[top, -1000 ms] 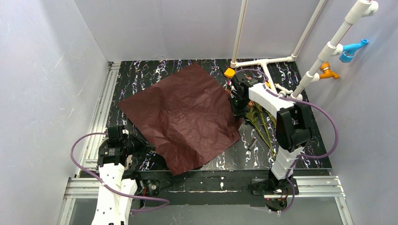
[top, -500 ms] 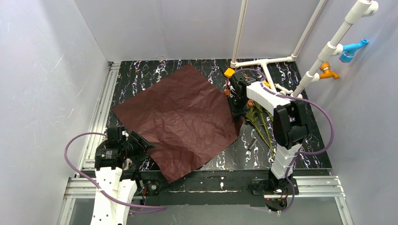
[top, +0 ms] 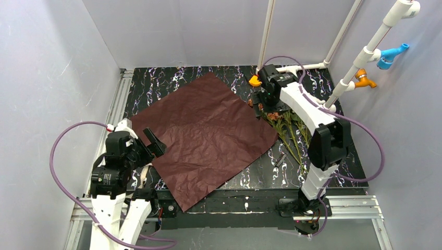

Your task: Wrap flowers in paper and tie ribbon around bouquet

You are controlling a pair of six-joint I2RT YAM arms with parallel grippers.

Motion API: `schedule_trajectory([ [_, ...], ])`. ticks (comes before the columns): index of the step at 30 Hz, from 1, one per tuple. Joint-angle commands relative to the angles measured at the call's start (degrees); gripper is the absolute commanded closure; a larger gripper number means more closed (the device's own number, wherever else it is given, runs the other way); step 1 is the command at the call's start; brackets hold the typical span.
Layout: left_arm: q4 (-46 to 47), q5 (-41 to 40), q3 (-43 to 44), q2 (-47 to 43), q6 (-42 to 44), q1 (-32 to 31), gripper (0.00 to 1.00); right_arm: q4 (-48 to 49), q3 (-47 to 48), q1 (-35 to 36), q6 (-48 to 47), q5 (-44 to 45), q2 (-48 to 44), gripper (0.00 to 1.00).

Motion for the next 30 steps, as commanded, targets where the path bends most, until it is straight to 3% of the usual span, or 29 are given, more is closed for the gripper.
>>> schedule_trajectory([
  [1,4.08,-2.85,0.61,1.49,9.28,-0.29,0.02,2.27,-1.7,-0.27,1.05,15.64,-10.95,0.02],
  [5,8.07,1.91,-2.22,-0.16,9.57,-0.38,0.02,13.2,-14.52,-1.15,2.55,21.98,-20.89,0.02],
  [10,10.1,-0.19,-5.95,-2.13,7.56,-0.38,0.02,22.22,-25.47,-3.99,3.43,21.12,-25.71,0.07],
  [24,10.01,-1.22,-6.55,-1.83,6.64,-0.38,0.02,27.48,-29.67,-10.71,0.41,19.12,-11.77,0.25],
  [30,9.99,-1.34,-6.57,-1.89,6.64,-0.38,0.02,30.0,-31.99,-11.46,0.5,18.04,-8.18,0.41],
])
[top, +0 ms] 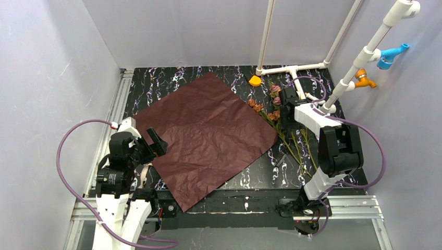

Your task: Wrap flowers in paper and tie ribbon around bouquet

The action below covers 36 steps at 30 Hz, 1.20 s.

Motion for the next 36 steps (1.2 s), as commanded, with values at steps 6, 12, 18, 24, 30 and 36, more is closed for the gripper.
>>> schedule_trajectory([
  [6,0.37,-1.02,-0.57,-0.16,0.02,-0.14,0.02,5.07,-2.89,-0.62,-0.91,-2.37,2.67,0.54],
  [12,0.35,-1.02,-0.57,-0.08,0.05,-0.16,0.02,6.62,-4.19,-0.71,-2.66,-2.29,3.64,0.72],
  [18,0.44,-0.85,-0.67,-0.11,0.09,-0.18,0.02,5.97,-2.28,-0.71,-3.41,-3.28,2.45,0.96],
  [24,0.54,-0.61,-0.66,-0.12,0.09,-0.14,0.02,-1.39,6.18,0.21,-1.41,-2.3,-2.47,0.99],
  [30,0.54,-0.63,-0.69,-0.5,0.17,-0.14,0.02,-10.02,20.99,2.87,0.08,-1.54,-6.43,0.99],
  [36,0.56,-0.69,-0.61,-1.06,0.18,-0.15,0.02,-18.28,38.97,9.53,1.84,-0.01,-2.44,0.99],
])
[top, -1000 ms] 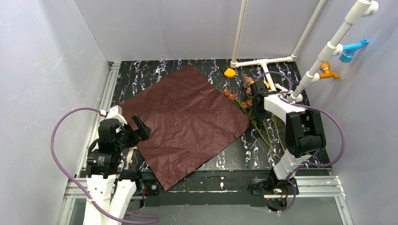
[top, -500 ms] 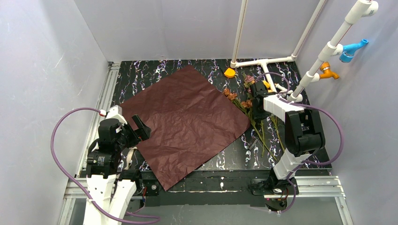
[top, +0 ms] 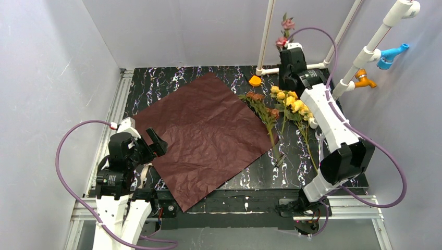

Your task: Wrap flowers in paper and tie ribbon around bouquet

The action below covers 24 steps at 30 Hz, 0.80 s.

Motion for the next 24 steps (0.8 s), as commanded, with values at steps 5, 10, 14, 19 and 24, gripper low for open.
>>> schedule_trajectory([
  [5,0.25,-0.39,-0.59,-0.47,0.26,-0.14,0.02,-11.81,26.29,10.65,2.89,4.8,9.06,0.99],
  [10,0.25,-0.39,-0.59,-0.61,0.26,-0.14,0.02,-8.2,34.28,14.03,5.88,0.52,14.77,0.99],
  [14,0.26,-0.47,-0.59,-0.74,0.25,-0.14,0.02,-3.54,35.23,15.28,14.18,-10.25,20.02,0.99],
  [19,0.15,-0.47,-0.56,-0.48,0.26,-0.14,0.02,5.17,36.38,16.65,24.81,-21.74,29.41,0.99],
  [24,0.09,-0.63,-0.6,-0.3,0.17,-0.14,0.02,9.17,43.61,17.86,29.85,-25.94,40.19,0.99],
])
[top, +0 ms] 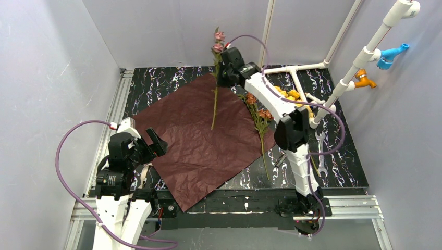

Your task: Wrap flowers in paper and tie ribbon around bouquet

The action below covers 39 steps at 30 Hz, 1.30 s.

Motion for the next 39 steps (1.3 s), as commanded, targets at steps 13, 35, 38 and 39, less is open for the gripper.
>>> schedule_trajectory([
  [13,-0.08,0.67,-0.46,1.0,0.09,0.23,0.03,17.77,7.59,1.54,7.42,-10.65,20.2,0.99],
  [35,-0.01,1.29,-0.55,1.53,-0.04,1.91,0.04,15.63,3.34,-1.4,0.8,-7.78,8.6,0.35],
  [38,0.06,1.37,-0.63,1.4,0.0,1.91,0.04,12.7,-7.93,-1.55,-4.36,-2.82,-2.05,0.27],
  [39,0.08,1.37,-0.63,1.33,0.01,1.94,0.03,11.94,-12.95,-1.6,-5.74,-1.11,-6.09,0.25],
])
